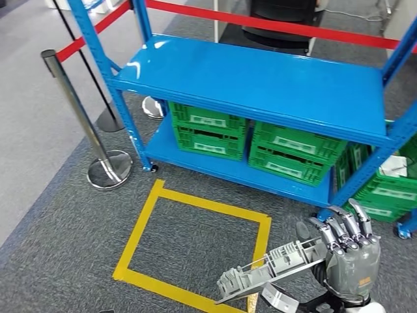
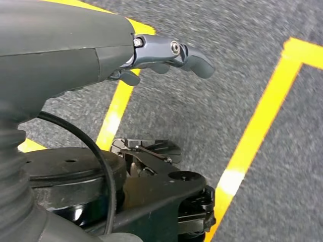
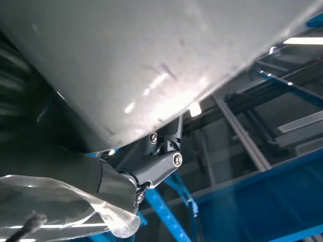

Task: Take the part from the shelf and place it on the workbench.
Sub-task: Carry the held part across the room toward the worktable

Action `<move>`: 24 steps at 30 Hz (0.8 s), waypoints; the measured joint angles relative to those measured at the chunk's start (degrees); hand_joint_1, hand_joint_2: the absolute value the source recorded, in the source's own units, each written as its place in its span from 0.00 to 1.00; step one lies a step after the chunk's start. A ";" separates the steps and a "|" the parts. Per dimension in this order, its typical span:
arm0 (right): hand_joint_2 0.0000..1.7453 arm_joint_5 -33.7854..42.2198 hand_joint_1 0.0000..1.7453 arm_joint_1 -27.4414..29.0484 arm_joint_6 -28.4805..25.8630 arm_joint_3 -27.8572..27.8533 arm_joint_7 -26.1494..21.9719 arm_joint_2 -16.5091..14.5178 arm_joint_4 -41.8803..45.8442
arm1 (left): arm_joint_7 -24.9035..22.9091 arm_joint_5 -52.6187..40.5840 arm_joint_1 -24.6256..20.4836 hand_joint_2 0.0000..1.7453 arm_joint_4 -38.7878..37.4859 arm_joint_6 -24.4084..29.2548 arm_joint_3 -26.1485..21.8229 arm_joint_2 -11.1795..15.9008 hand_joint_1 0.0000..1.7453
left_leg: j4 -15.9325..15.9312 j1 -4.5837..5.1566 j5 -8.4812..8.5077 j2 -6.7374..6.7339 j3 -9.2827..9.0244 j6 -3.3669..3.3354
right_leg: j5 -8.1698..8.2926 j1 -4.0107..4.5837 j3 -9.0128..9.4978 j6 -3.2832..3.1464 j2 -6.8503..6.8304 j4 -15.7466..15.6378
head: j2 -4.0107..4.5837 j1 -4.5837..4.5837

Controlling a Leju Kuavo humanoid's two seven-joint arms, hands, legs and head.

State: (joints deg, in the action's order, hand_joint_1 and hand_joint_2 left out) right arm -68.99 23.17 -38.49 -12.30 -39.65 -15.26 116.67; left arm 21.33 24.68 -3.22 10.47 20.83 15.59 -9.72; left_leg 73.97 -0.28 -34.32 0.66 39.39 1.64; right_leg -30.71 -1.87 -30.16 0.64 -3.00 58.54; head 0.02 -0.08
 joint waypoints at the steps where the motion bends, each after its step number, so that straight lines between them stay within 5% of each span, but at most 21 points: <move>1: 1.00 0.01 1.00 -0.01 0.00 -0.01 0.00 0.00 -0.04 | 0.00 0.00 0.02 1.00 0.00 0.00 0.04 0.04 0.00 | -2.61 -0.29 1.83 -0.31 -1.40 0.27 | -0.06 -0.13 0.06 0.10 -0.68 0.00 | 0.00 0.01; 4: 1.00 0.01 1.00 -0.05 0.00 -0.02 0.00 0.00 -0.10 | 0.00 0.00 -0.04 1.00 0.00 0.00 0.16 0.08 0.00 | -12.93 -0.18 6.27 -3.16 -6.62 0.49 | -0.27 -0.24 0.32 0.99 -2.36 0.01 | 0.00 -0.08; 6: 1.00 0.01 1.00 -0.07 0.00 -0.03 0.00 0.00 -0.11 | -0.01 0.00 0.00 1.00 0.00 0.00 0.21 0.05 0.00 | -14.92 0.36 6.11 -4.00 -7.20 -0.26 | -0.23 0.01 0.31 1.80 -3.34 -0.04 | 0.01 -0.09; 8: 1.00 0.01 1.00 -0.17 0.00 -0.02 0.00 0.00 -0.13 | -0.02 0.00 0.22 1.00 0.00 0.00 0.21 0.09 0.00 | -15.31 0.39 6.25 -2.99 -6.90 -1.31 | -0.35 -0.08 0.27 2.50 -4.02 -0.17 | 0.00 -0.03; 10: 1.00 0.03 1.00 -0.26 0.00 0.00 0.00 0.00 -0.13 | -0.01 0.00 0.31 1.00 0.00 0.00 0.21 0.13 0.00 | -15.86 0.34 6.66 -1.86 -6.95 -2.27 | -2.09 -0.28 -0.62 2.79 -1.77 1.68 | -0.01 0.00; 12: 1.00 0.06 1.00 -0.16 0.00 0.01 0.00 0.00 -0.17 | 0.00 0.00 0.19 1.00 0.00 -0.01 0.21 0.13 0.00 | -16.12 0.53 6.92 -0.74 -6.94 -3.05 | -5.57 -0.09 -3.72 2.46 1.58 8.18 | 0.00 0.23; 14: 1.00 0.07 1.00 -0.04 0.00 -0.04 0.00 0.00 -0.30 | -0.01 0.00 0.17 1.00 0.00 -0.02 0.22 0.08 0.00 | -16.05 0.92 6.96 0.58 -6.87 -3.46 | -7.66 0.35 -7.36 1.97 2.70 15.16 | 0.01 0.40; 15: 1.00 0.07 1.00 -0.02 0.00 -0.07 0.00 0.00 -0.35 | -0.01 0.00 0.19 1.00 0.00 -0.02 0.22 0.07 0.00 | -15.98 1.07 6.96 1.35 -6.88 -3.52 | -7.09 0.54 -8.13 1.72 2.87 16.13 | 0.01 0.42; 17: 1.00 0.07 1.00 -0.02 0.00 -0.13 0.00 0.00 -0.40 | -0.02 0.00 0.18 1.00 0.00 -0.02 0.21 0.05 0.00 | -15.66 1.20 6.90 3.08 -6.90 -3.53 | -3.03 0.76 -6.57 1.25 3.58 11.52 | 0.00 0.42; 18: 1.00 0.06 1.00 -0.04 0.00 -0.15 0.00 0.00 -0.43 | -0.02 0.00 0.16 1.00 0.00 -0.02 0.21 0.04 0.00 | -15.44 1.18 6.81 3.91 -6.82 -3.48 | -1.15 0.69 -5.02 1.06 4.98 7.84 | 0.00 0.42; 21: 1.00 0.04 1.00 0.05 0.00 -0.22 0.00 0.00 -0.44 | -0.04 0.00 0.02 1.00 -0.01 -0.02 0.23 0.00 0.00 | -14.47 1.09 6.73 6.07 -5.81 -2.86 | 0.28 0.33 -2.13 0.98 8.63 1.71 | -0.01 0.29; 23: 1.00 0.02 1.00 0.04 0.00 -0.22 0.00 0.00 -0.43 | -0.05 0.00 0.11 1.00 -0.04 -0.01 0.23 0.06 0.00 | -14.31 0.94 6.94 7.13 -5.27 -2.24 | 0.39 0.34 -1.83 0.78 7.53 1.40 | -0.01 0.30; 24: 1.00 0.02 1.00 0.00 0.00 -0.20 0.00 0.00 -0.43 | -0.05 0.00 0.14 1.00 -0.05 -0.01 0.23 0.07 0.00 | -13.91 1.06 6.70 6.50 -5.07 -1.91 | 0.47 0.25 -1.64 0.56 6.75 1.25 | -0.01 0.21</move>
State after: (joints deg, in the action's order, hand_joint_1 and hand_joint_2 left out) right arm -68.97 23.17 -38.49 -12.50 -39.65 -15.26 116.24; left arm 21.28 24.68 -3.08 10.42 20.82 15.82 -9.65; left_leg 60.06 0.78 -27.62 7.16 34.32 -0.27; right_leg -30.24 -1.62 -31.80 1.20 3.75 59.79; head 0.01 0.14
